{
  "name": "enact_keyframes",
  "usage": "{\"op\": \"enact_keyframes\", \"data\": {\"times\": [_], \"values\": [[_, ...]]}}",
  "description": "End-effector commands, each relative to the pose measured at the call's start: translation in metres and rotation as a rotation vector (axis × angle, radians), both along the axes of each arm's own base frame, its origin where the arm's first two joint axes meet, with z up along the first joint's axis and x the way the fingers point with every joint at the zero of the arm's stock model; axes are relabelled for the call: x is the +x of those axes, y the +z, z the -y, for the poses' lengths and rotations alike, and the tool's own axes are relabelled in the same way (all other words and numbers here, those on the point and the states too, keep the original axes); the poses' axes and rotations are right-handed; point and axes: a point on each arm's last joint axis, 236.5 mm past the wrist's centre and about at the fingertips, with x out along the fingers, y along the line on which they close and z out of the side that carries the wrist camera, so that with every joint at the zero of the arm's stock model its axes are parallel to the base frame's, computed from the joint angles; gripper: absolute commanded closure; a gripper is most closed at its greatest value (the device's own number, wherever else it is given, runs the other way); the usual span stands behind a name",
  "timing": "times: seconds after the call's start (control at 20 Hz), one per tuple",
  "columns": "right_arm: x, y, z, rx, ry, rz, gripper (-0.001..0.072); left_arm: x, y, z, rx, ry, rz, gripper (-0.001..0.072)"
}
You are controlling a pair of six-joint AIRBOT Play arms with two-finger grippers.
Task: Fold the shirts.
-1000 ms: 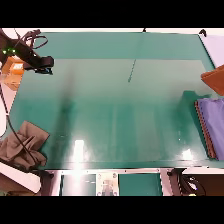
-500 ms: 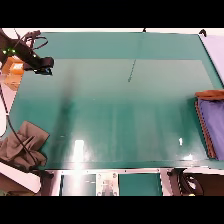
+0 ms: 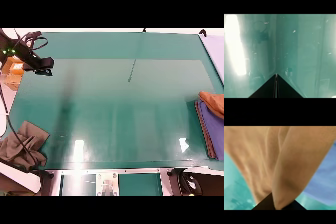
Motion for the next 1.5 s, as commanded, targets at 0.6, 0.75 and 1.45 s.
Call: {"op": "enact_keyframes", "data": {"times": [0.6,0.75,1.45], "values": [[0.02,-0.035,-0.028,0.033,0.09,-0.131,0.0411,-0.001,0.0,0.0,-0.003,0.009,-0.007,0.0683],[0.11,0.012,-0.057,-0.128,0.276,0.05,0.0695,-0.021,-0.003,0.004,-0.018,0.013,-0.095,0.0684],[0.109,-0.074,-0.369,-0.146,1.059,0.135,0.0696,-0.197,-0.02,0.076,-0.06,-0.035,-0.068,0.0683]]}}
